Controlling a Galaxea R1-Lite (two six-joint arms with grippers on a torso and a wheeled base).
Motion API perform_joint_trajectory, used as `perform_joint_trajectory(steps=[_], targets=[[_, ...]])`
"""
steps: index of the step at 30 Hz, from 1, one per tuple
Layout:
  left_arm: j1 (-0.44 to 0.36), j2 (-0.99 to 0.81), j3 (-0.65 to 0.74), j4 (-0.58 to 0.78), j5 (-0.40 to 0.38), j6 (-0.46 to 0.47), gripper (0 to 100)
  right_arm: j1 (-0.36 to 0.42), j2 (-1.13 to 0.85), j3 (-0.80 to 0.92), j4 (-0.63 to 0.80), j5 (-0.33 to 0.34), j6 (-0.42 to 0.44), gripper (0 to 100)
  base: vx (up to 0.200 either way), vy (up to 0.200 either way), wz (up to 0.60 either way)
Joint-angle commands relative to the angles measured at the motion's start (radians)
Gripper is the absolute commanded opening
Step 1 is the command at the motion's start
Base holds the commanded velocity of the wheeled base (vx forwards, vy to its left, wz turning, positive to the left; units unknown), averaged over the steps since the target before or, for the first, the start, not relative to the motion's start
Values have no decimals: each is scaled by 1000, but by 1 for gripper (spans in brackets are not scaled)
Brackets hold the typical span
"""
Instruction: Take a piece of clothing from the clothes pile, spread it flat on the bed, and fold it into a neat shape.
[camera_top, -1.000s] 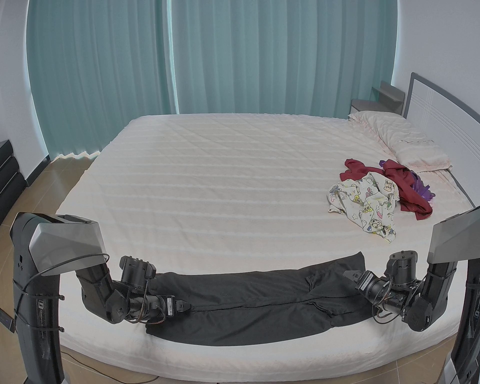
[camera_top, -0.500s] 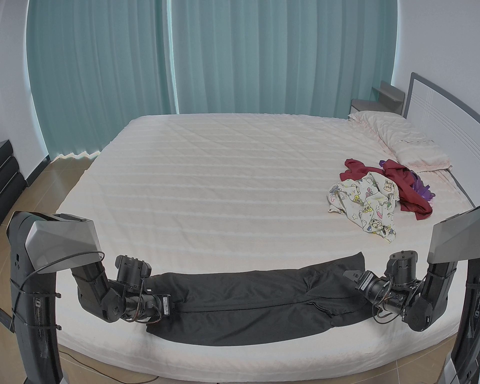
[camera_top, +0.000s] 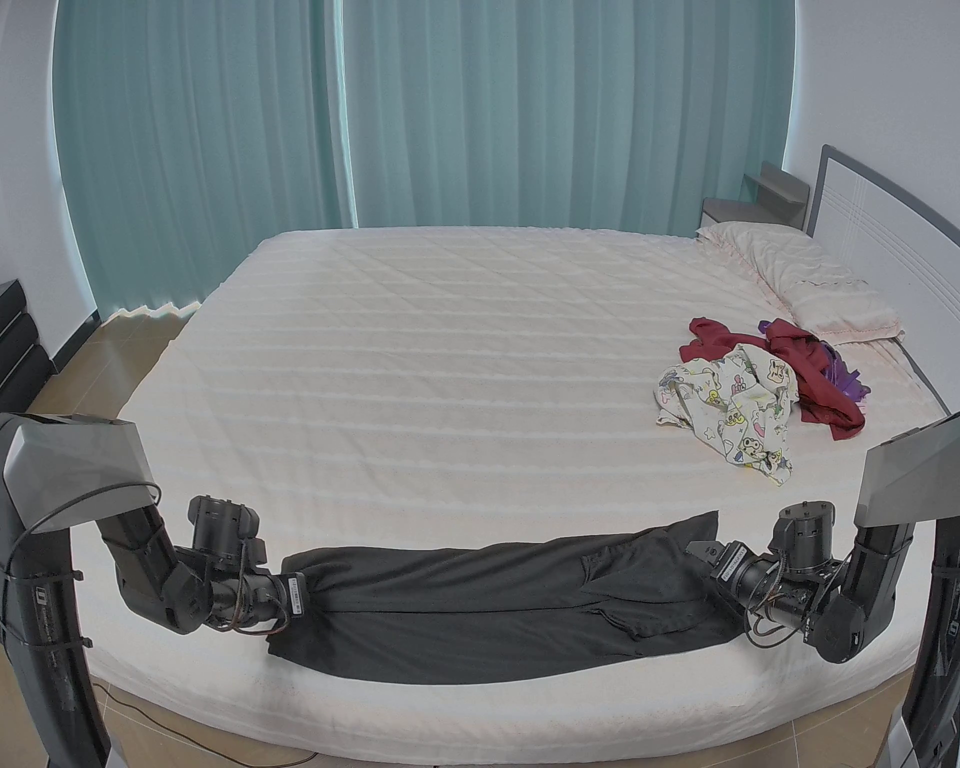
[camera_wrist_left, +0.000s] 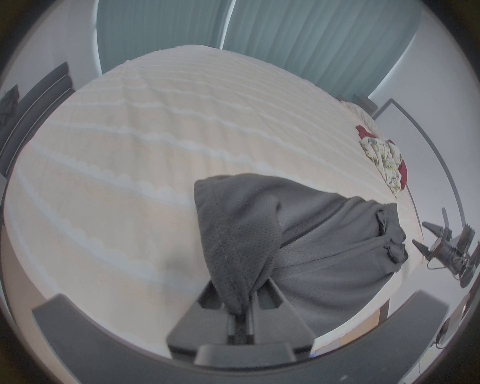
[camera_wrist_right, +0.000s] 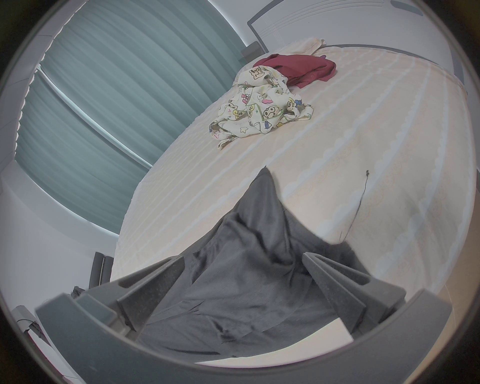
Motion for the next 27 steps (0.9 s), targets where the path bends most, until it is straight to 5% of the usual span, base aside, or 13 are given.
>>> perform_joint_trajectory(steps=[1, 10, 20, 27], targets=[[44, -63, 13, 5, -2, 2, 0, 0, 2, 0, 0, 0, 0, 100, 0, 0, 0], [183, -145, 19, 37, -68, 10, 0, 0, 2, 0, 0, 0, 0, 100, 0, 0, 0], [456, -231, -56, 177, -210, 68, 0, -3, 2, 0, 0, 0, 0, 100, 0, 0, 0], [533, -256, -127, 278, -226, 71, 0, -3, 0, 0, 0, 0, 0, 100, 0, 0, 0]])
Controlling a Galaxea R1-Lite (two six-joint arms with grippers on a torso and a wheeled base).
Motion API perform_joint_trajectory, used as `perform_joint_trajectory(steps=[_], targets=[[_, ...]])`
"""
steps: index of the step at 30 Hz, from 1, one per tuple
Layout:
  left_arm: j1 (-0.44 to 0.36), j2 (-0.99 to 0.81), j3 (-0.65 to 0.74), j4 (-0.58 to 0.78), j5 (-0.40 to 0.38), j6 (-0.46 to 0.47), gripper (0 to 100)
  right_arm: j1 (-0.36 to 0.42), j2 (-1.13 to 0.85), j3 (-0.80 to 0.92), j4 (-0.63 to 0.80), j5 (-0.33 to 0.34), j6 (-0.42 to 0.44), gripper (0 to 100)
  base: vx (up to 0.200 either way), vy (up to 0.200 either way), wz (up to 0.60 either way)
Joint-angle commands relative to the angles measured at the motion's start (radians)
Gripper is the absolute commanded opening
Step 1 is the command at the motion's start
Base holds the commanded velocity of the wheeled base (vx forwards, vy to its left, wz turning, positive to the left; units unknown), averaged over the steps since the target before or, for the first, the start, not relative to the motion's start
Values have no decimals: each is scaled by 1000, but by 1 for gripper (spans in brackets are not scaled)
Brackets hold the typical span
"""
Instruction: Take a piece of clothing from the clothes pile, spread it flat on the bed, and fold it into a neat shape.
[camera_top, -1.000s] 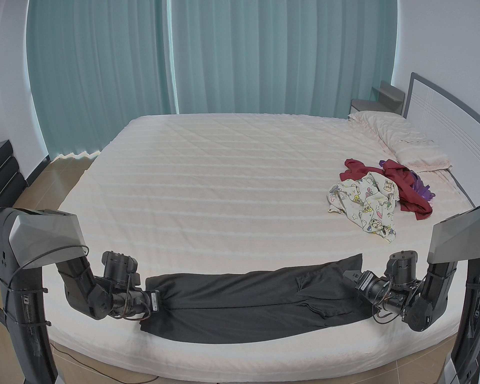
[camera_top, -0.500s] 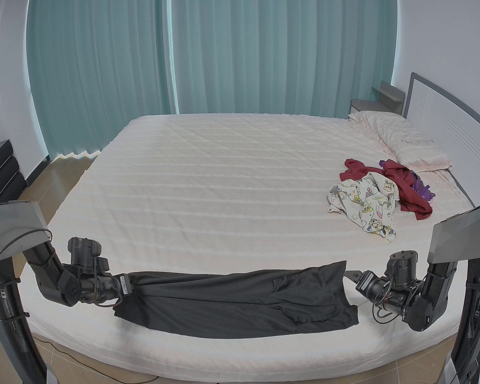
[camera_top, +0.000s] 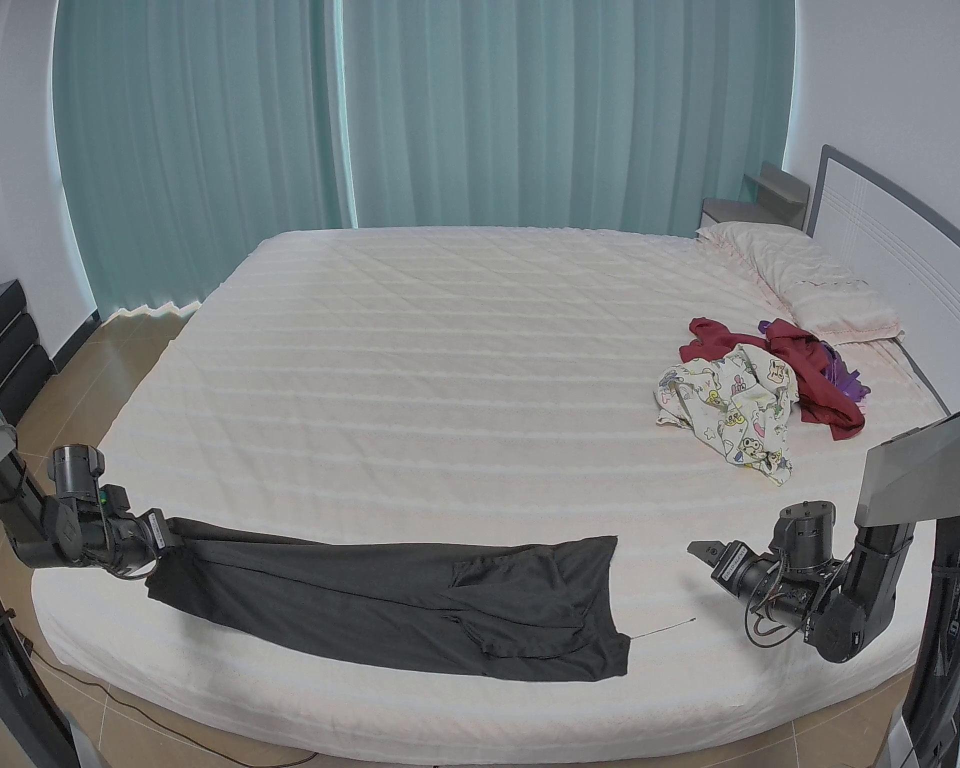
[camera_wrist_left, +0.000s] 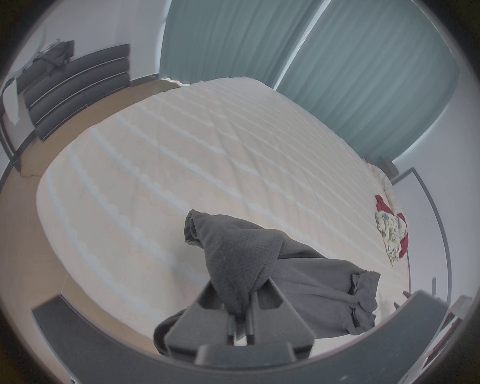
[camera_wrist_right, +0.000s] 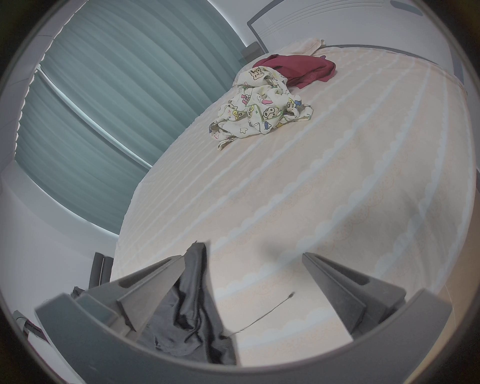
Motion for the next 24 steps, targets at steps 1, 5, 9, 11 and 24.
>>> perform_joint_trajectory(steps=[1, 5, 9, 11, 24], targets=[[48, -44, -45, 47, -9, 10, 0, 0, 0, 0, 0, 0, 0, 100, 0, 0, 0], [11, -82, -18, 57, -8, 13, 0, 0, 0, 0, 0, 0, 0, 100, 0, 0, 0], [-83, -124, 23, 57, 15, 10, 0, 0, -1, 0, 0, 0, 0, 100, 0, 0, 0], [-141, -148, 51, 59, 38, 8, 0, 0, -1, 0, 0, 0, 0, 100, 0, 0, 0], [-678, -133, 78, 51, 291, -205, 0, 0, 0, 0, 0, 0, -1, 100, 0, 0, 0]])
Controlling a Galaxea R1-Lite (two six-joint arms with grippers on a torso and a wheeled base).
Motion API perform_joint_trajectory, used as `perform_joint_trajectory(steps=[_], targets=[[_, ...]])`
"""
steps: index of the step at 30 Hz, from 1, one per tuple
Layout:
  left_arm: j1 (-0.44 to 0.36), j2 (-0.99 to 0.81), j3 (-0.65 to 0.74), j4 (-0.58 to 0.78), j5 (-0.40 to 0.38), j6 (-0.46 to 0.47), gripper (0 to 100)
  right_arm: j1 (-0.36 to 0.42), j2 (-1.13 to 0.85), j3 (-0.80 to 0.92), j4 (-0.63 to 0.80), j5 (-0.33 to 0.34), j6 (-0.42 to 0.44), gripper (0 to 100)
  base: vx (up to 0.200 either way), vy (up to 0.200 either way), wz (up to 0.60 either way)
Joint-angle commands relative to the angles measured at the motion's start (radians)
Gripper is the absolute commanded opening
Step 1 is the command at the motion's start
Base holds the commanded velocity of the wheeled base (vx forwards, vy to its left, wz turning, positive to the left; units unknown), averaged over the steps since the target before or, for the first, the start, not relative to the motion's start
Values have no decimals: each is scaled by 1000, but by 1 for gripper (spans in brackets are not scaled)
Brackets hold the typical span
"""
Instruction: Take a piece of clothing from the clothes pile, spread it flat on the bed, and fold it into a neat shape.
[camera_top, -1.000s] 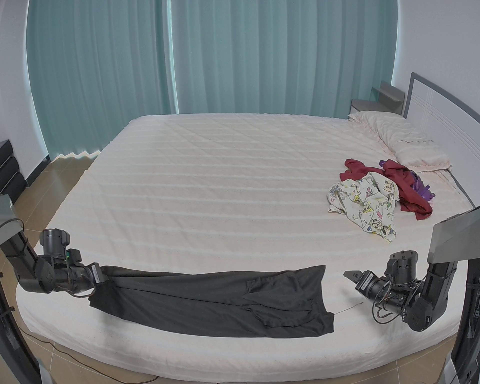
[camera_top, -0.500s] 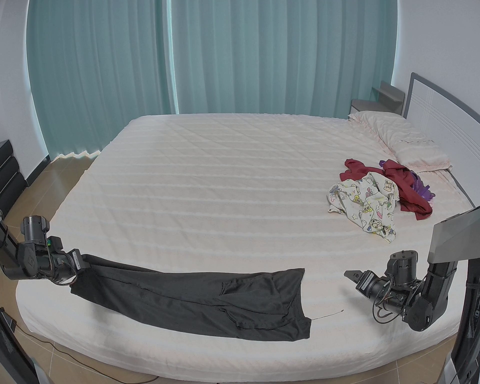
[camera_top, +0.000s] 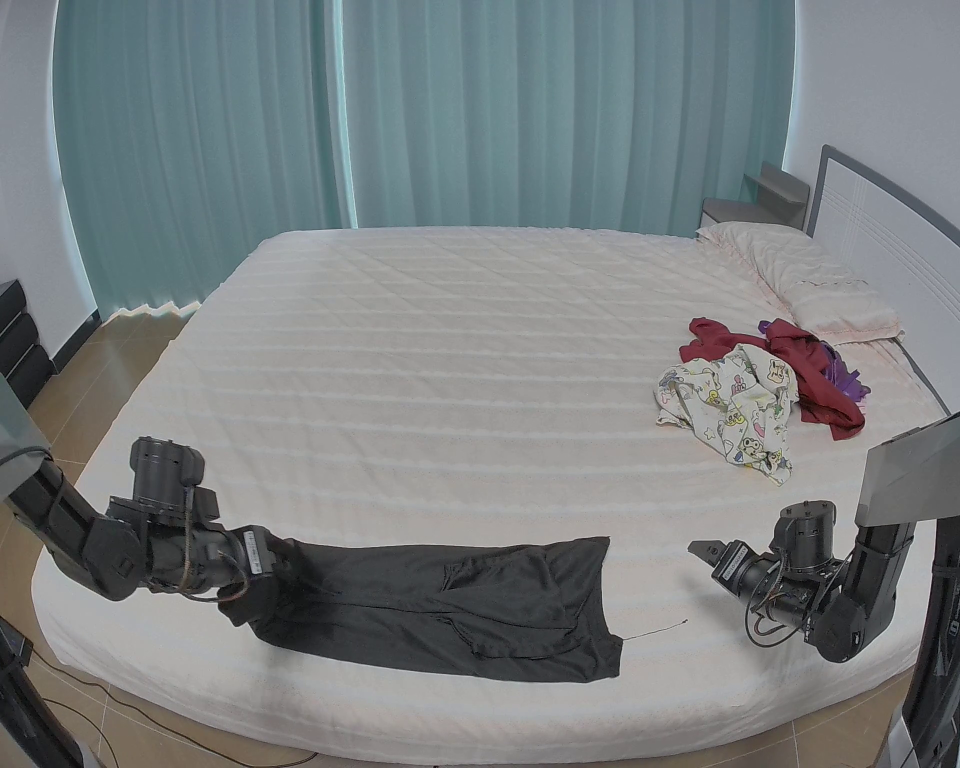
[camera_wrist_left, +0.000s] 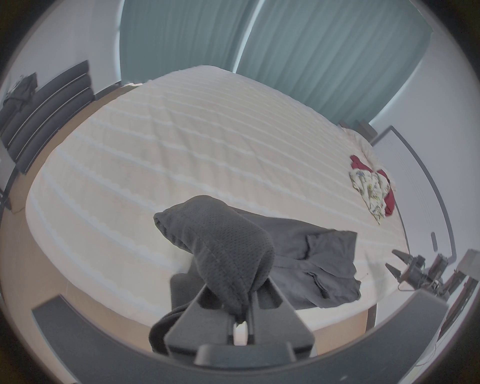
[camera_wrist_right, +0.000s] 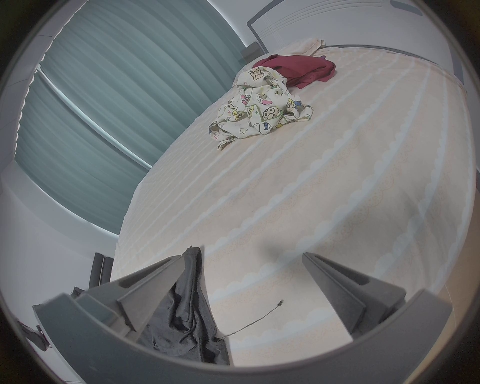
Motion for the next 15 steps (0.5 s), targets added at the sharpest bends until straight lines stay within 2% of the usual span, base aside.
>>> perform_joint_trajectory(steps=[1, 3, 4, 6, 15], targets=[[-259, 31, -7, -5, 86, -80, 0, 0, 1, 0, 0, 0, -1, 100, 0, 0, 0], [-276, 37, -10, -5, 94, -83, 0, 0, 1, 0, 0, 0, -1, 100, 0, 0, 0], [-351, 77, -41, -7, 131, -103, 0, 0, 1, 0, 0, -1, -1, 100, 0, 0, 0], [-416, 124, -81, -8, 164, -127, 0, 0, 1, 0, 0, -1, -1, 100, 0, 0, 0], [-574, 229, -190, -7, 169, -144, 0, 2, 3, -2, 0, -1, -1, 100, 0, 0, 0]])
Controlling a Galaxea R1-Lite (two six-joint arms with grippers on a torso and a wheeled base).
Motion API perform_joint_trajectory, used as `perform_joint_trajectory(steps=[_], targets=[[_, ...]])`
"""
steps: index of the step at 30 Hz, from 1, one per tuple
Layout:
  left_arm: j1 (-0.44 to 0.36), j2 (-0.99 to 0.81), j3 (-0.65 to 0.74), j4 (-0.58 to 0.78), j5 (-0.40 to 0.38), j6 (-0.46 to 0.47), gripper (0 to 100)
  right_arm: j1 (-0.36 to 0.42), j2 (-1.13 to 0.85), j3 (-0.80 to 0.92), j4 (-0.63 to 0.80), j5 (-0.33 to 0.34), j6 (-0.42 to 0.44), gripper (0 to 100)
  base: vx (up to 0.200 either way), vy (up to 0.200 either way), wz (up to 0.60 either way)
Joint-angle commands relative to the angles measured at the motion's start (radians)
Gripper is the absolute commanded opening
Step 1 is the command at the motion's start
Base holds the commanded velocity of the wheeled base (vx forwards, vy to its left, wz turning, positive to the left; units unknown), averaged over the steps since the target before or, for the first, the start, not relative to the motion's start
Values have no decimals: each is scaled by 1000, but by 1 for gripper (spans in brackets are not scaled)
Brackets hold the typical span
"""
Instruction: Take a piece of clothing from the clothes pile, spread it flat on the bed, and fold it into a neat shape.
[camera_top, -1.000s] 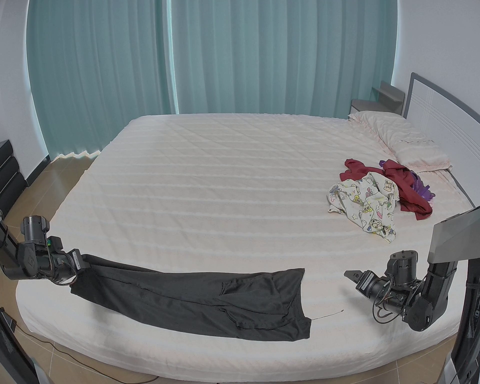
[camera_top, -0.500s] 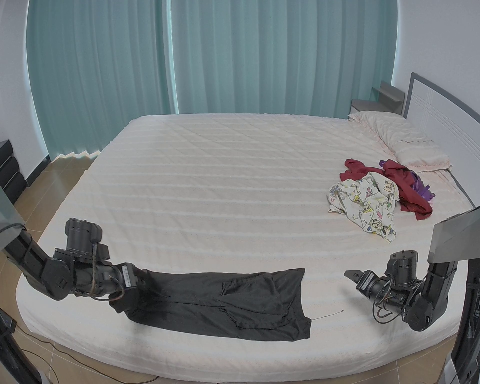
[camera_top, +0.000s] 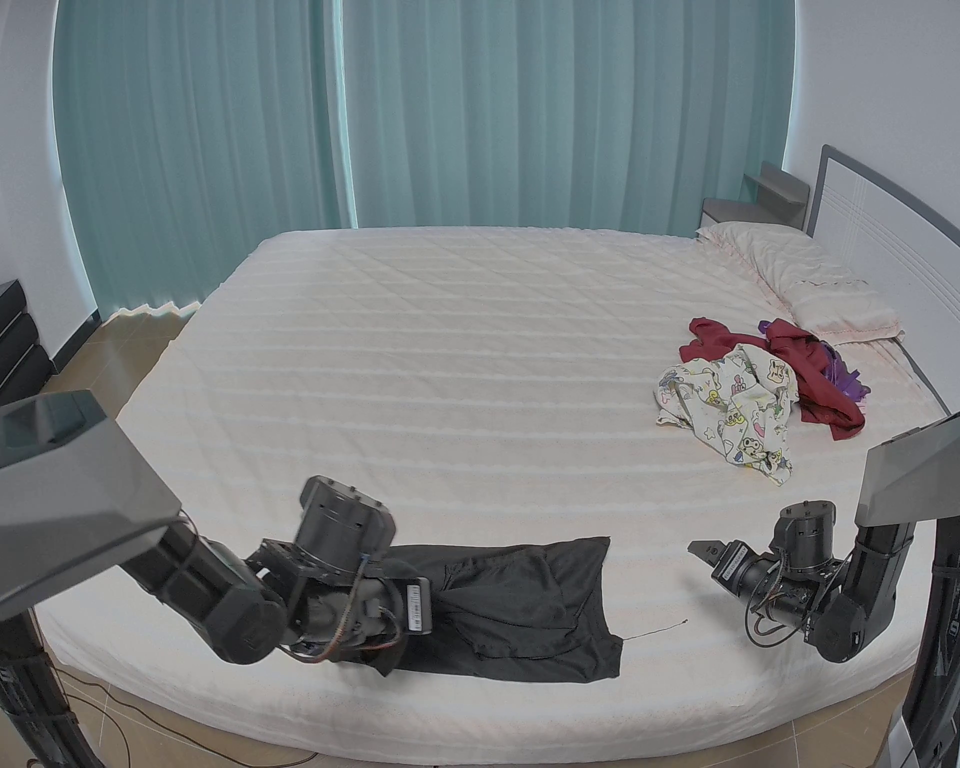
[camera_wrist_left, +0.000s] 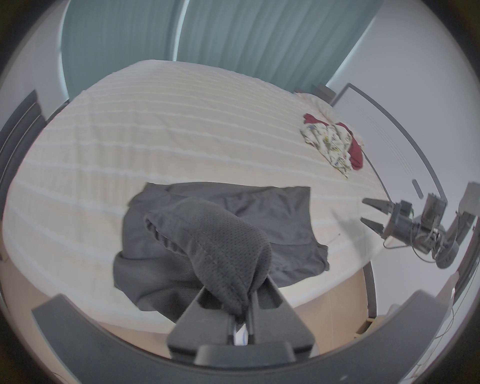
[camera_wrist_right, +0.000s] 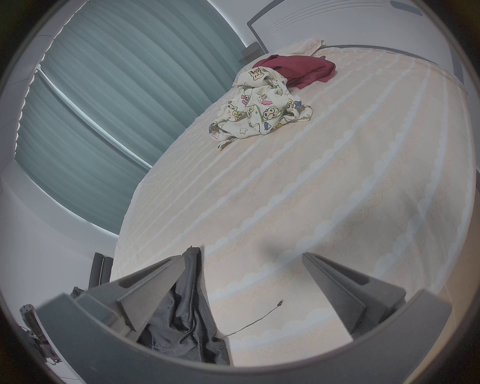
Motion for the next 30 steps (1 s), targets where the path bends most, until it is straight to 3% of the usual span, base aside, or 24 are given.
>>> perform_joint_trajectory(steps=[1, 10, 16, 19, 23, 26, 30], targets=[[-95, 103, -79, -2, 8, -11, 0, 2, 5, -2, 0, -2, 0, 100, 0, 0, 0], [-166, 183, -201, -4, 0, -16, 0, 3, 6, -2, 0, -2, -1, 100, 0, 0, 0], [-173, 211, -206, -56, -12, -45, 0, 5, 8, -2, 0, -2, -1, 100, 0, 0, 0], [-163, 234, -195, -192, -97, -68, 0, 8, 11, -2, 0, -2, -1, 100, 0, 0, 0], [-156, 228, -186, -241, -201, -160, 0, 8, 12, -2, 0, -2, -1, 100, 0, 0, 0], [-152, 229, -177, -275, -293, -177, 0, 8, 15, -3, 0, -2, -3, 100, 0, 0, 0], [-147, 268, -194, -297, -307, -171, 0, 8, 23, -3, 0, -2, -3, 100, 0, 0, 0]])
